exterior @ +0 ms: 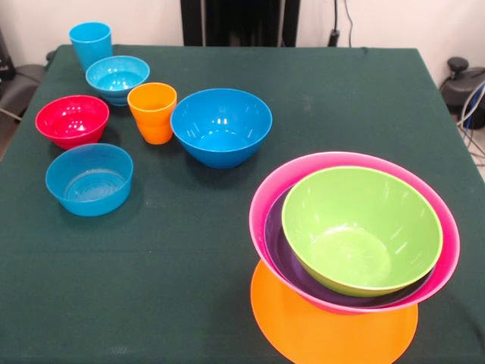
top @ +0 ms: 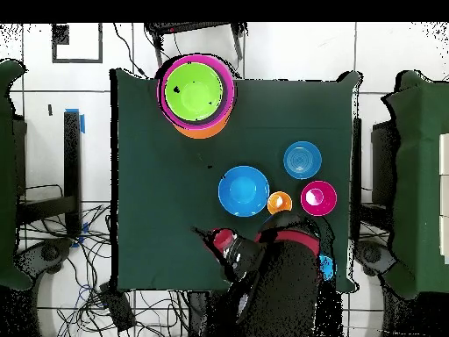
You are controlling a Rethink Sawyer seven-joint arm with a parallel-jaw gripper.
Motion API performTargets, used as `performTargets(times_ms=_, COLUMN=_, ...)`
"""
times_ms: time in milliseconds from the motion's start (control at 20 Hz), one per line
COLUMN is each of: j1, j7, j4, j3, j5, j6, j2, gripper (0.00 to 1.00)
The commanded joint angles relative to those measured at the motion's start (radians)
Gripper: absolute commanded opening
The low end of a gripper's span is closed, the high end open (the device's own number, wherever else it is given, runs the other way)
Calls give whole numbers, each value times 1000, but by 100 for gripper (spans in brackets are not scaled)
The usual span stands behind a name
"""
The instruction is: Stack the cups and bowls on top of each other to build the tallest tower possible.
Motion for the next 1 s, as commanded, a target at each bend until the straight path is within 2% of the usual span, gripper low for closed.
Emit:
performTargets(times_ms=50, j1=-24, j7=-80, j4=-46, j3=61, j5=-69, j6=109, j2=127, gripper=100)
performTargets(times_ms=400, j1=-25, j7=-71, j4=-130, j3=52, j5=-109, j6=118, j2=183, gripper=100)
performTargets(times_ms=750, j1=-30, j7=-116, j4=-199, j3=32, j5=-99, j6=173, j2=233, gripper=100)
performTargets(times_ms=1000, j1=-27, j7=-112, j4=-263, j3=9, j5=-114, j6=183, j2=278, gripper=100)
